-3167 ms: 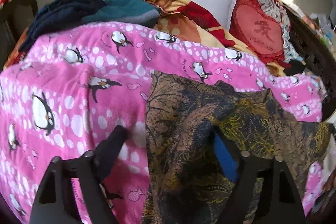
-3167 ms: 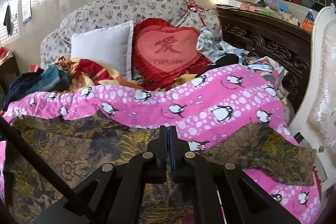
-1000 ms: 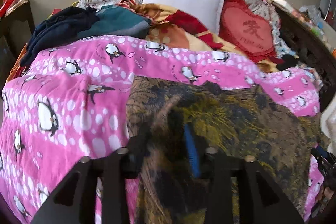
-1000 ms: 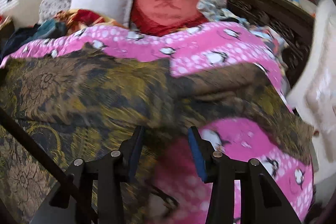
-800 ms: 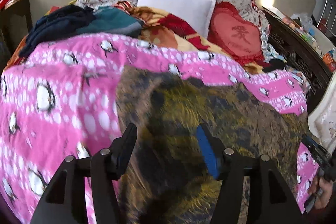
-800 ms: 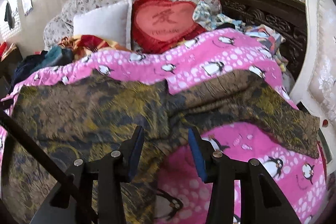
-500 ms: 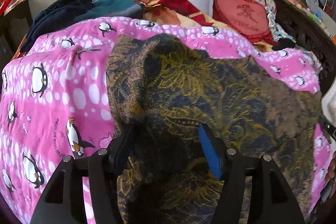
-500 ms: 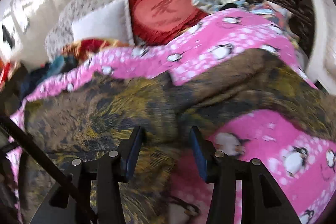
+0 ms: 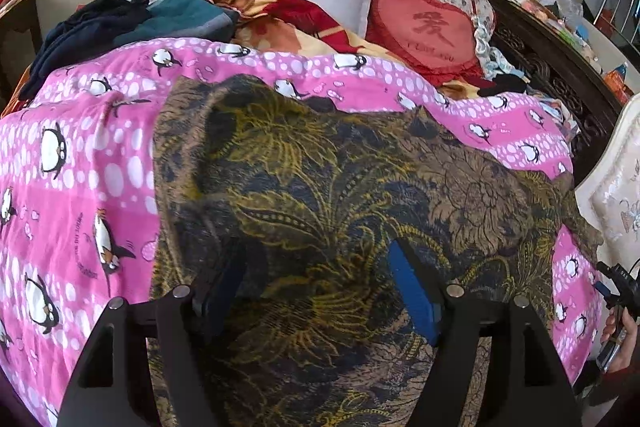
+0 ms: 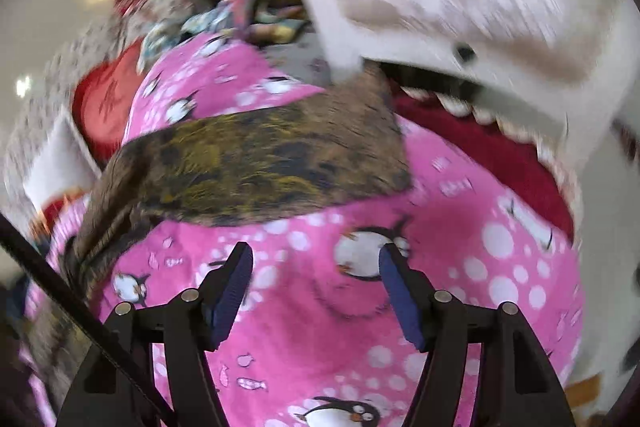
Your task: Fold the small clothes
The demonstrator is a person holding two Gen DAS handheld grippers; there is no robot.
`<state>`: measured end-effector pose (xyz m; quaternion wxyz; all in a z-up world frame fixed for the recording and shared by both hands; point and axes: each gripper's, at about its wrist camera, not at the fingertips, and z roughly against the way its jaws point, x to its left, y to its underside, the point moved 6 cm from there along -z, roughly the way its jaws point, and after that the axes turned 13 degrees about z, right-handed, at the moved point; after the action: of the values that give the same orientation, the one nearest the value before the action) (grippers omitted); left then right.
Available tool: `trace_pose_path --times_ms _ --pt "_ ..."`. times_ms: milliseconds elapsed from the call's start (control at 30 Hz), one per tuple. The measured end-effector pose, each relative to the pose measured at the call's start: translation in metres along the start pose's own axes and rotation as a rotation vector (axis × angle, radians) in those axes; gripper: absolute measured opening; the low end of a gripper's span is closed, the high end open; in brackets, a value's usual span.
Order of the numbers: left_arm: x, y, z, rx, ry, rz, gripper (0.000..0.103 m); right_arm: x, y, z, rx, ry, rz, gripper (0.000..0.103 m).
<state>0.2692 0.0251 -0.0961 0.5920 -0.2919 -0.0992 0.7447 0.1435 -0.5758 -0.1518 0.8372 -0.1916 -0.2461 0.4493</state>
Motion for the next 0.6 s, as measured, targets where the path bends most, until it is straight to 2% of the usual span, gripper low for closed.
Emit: trace_pose_path --times_ms 100,167,300,333,367,400,467,533,600 --pt "-0.003 0.003 0.0 0.007 -0.002 -0.006 0.073 -0.018 0.001 -0.008 -0.015 -0.033 -0.127 0.074" --pt "-0.003 0.003 0.003 0.0 -0.01 -0.011 0.073 -0.027 -0.001 -0.013 -0.055 -0.071 -0.229 0.077" --pt "0.0 0.002 0.006 -0.004 -0.02 0.001 0.073 -0.032 -0.013 -0.024 -0.129 -0.087 -0.31 0.078" --pt "0.001 0.002 0.007 -0.006 -0.022 0.005 0.073 -0.031 -0.016 -0.025 -0.149 -0.085 -0.308 0.063" --pt "0.002 0.001 0.007 -0.007 -0.025 0.009 0.073 -0.028 -0.021 -0.026 -0.166 -0.086 -0.288 0.02" --pt "0.003 0.001 0.008 -0.006 -0.028 0.01 0.073 -0.028 -0.025 -0.029 -0.161 -0.089 -0.267 0.003" --pt "0.004 0.002 0.009 -0.002 -0.03 0.013 0.073 -0.027 -0.036 -0.03 -0.144 -0.096 -0.234 0.004" --pt "0.007 0.002 0.011 -0.004 -0.031 0.019 0.073 -0.032 -0.052 -0.014 -0.194 -0.086 -0.208 0.004" --pt "0.009 0.001 0.014 -0.005 -0.033 0.025 0.073 -0.042 -0.071 0.016 -0.274 -0.019 -0.181 0.004"
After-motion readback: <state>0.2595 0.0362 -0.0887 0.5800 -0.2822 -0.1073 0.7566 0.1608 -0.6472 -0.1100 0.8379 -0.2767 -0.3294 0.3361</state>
